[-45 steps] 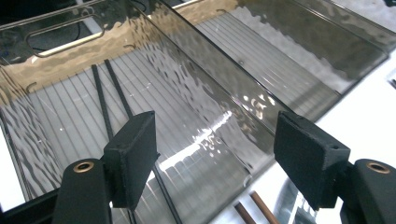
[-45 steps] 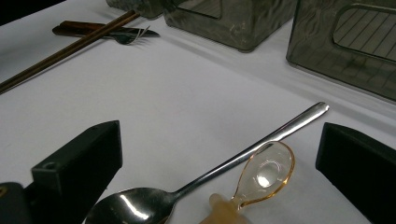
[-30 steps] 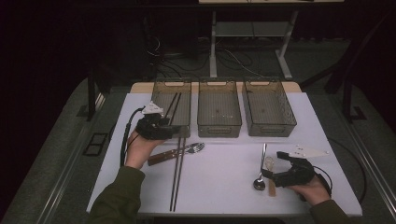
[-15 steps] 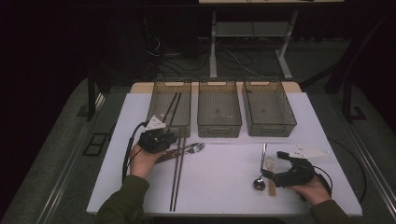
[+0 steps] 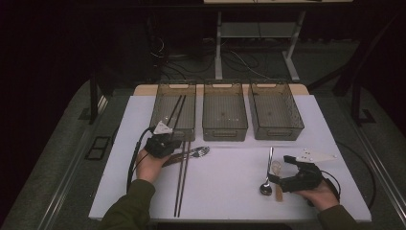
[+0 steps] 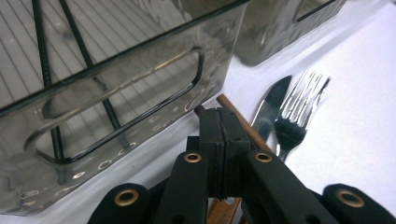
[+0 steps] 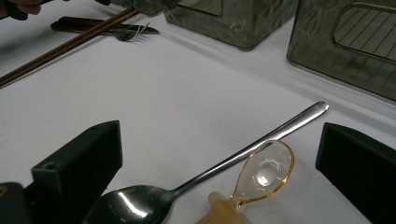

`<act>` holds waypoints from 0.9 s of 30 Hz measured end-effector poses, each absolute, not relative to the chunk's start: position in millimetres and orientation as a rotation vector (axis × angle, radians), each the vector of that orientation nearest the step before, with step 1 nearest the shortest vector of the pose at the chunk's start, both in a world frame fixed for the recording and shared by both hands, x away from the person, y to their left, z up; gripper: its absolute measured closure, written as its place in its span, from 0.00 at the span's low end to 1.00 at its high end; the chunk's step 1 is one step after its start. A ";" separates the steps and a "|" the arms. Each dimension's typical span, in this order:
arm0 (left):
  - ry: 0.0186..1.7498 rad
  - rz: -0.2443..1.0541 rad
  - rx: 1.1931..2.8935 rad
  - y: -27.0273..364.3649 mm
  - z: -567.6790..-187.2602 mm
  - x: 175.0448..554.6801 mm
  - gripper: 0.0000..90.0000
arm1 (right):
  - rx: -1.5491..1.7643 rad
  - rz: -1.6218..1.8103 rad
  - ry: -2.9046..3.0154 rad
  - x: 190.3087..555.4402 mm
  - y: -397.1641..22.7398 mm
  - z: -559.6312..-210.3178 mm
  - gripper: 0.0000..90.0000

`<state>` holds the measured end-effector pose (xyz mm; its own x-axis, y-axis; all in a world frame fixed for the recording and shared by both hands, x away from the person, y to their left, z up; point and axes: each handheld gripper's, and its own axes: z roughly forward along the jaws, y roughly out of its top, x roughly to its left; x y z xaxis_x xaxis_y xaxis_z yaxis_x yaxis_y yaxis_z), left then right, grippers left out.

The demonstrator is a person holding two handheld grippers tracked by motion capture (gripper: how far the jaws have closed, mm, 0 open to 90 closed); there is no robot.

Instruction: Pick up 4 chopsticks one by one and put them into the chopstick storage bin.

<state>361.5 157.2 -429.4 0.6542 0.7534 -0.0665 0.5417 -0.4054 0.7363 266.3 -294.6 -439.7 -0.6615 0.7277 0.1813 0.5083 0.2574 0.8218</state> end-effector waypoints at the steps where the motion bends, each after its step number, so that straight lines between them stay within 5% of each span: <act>1: 0.999 0.360 2.122 157.1 -430.6 362.3 1.00 | 1.154 1.360 2.294 266.2 -294.6 -439.6 0.00; 27: 0.998 0.324 2.181 146.7 -442.8 368.1 1.00 | 1.161 1.356 2.290 266.4 -294.8 -440.0 0.00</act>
<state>368.1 146.7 -442.8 0.6710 0.7390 -0.0606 0.5621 -0.4537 0.6916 266.4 -294.8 -440.0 -0.6567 0.7317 0.1827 0.5120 0.2547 0.8204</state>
